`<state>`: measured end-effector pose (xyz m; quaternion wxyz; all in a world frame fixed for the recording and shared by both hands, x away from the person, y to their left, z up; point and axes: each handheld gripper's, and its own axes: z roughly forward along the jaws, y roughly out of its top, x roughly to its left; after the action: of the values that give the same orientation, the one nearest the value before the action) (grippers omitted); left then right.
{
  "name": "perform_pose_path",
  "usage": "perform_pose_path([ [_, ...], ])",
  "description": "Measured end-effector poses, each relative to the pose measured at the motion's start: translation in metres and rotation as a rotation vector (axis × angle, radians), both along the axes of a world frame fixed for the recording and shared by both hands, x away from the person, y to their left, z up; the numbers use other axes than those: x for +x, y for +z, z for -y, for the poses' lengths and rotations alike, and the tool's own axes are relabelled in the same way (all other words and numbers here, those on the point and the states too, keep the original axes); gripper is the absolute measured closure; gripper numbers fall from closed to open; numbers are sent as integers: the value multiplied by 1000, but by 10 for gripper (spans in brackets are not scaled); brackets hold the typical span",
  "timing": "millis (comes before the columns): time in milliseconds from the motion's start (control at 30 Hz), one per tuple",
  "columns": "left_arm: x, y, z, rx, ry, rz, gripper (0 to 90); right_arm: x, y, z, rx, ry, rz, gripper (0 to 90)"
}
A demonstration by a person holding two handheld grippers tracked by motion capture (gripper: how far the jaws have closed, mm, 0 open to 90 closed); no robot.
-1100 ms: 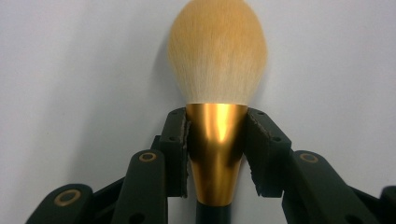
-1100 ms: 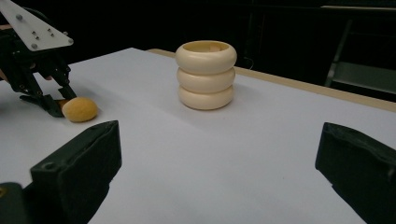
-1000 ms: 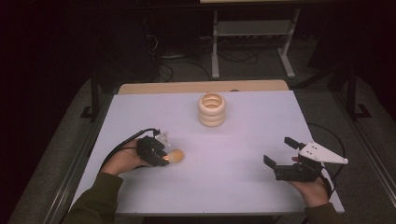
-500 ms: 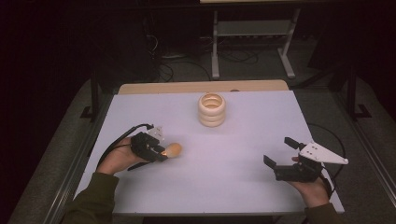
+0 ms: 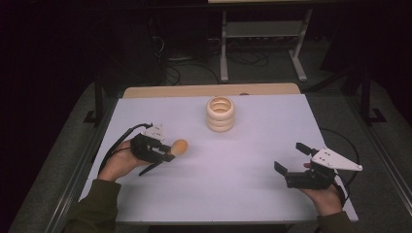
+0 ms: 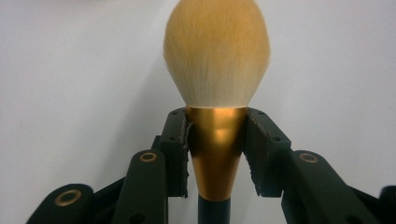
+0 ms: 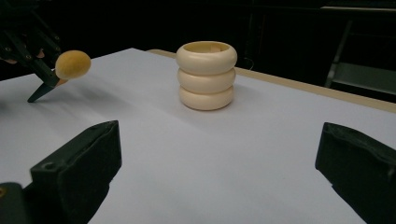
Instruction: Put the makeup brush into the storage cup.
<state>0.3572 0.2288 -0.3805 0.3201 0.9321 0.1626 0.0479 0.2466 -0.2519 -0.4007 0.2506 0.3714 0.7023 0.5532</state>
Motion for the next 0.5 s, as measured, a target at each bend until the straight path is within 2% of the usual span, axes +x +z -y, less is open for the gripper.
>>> perform_pose_path([
  [33, -1, 2, -1, -22, 12, 2, 628, 0, 0, 0, 0, 0, 0, 0],
  [133, -2, 5, -4, -47, 20, 13, 628, 0, 0, 0, 1, 2, 0, 0],
  [500, -1, 11, -11, -93, 52, 27, 628, 1, -1, -1, -4, 7, -3, 0],
])
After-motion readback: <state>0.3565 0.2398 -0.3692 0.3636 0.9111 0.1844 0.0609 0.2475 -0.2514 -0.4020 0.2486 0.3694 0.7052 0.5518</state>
